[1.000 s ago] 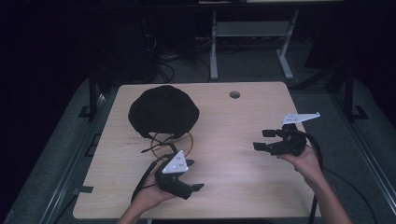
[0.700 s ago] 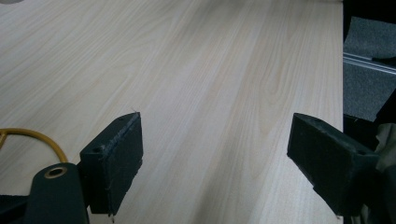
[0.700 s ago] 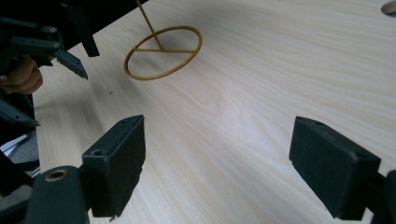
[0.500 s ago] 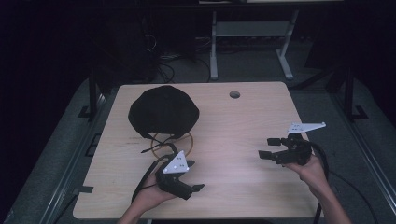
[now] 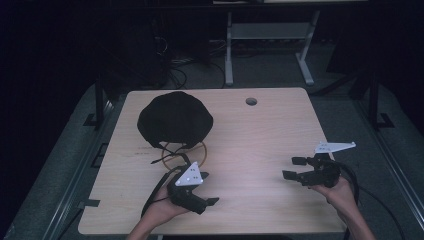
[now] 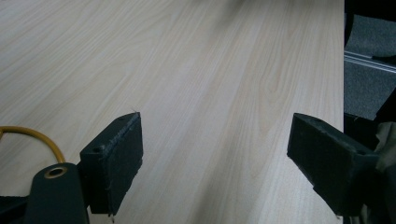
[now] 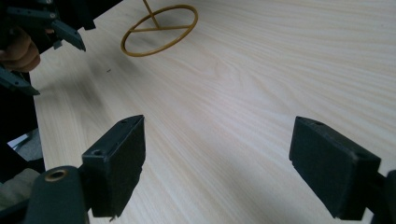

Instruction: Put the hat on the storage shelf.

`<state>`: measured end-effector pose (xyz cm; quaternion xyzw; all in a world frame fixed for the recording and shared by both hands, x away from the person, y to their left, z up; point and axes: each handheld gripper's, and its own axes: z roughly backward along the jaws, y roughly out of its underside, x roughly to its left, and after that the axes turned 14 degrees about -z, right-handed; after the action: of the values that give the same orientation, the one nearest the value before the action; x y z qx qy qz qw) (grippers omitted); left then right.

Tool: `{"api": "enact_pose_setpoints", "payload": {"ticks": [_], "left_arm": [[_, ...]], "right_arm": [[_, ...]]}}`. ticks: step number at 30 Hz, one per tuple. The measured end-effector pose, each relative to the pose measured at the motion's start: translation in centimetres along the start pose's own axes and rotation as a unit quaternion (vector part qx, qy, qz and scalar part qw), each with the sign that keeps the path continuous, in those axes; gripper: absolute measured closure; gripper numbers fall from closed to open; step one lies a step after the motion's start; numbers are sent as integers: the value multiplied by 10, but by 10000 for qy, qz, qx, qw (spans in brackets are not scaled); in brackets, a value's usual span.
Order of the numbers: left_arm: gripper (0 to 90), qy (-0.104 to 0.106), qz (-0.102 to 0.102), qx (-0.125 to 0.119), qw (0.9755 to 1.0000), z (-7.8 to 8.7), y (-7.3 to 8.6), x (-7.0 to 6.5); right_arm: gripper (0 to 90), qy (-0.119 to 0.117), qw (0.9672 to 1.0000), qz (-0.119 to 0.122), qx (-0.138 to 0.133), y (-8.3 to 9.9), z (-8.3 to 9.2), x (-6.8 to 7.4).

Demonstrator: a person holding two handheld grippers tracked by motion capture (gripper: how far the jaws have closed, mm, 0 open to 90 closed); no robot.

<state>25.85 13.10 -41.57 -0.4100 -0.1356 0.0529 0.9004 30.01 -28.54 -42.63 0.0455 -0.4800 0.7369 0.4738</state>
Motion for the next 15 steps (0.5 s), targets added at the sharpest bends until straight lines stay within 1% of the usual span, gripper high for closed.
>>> {"api": "enact_pose_setpoints", "payload": {"ticks": [10,11,14,15], "left_arm": [[181,23,17,7,10000,-1,0,-1],[181,24,13,7,10000,-1,0,-1],[181,32,17,10,10000,-1,0,-1],[181,36,15,7,10000,-1,0,-1]], "right_arm": [[178,13,10000,-50,-33,19,3,-3],[178,15,10000,-84,-29,21,4,-3],[178,23,10000,-69,-40,27,5,-4],[178,36,9999,-113,-24,28,6,-3]]}}
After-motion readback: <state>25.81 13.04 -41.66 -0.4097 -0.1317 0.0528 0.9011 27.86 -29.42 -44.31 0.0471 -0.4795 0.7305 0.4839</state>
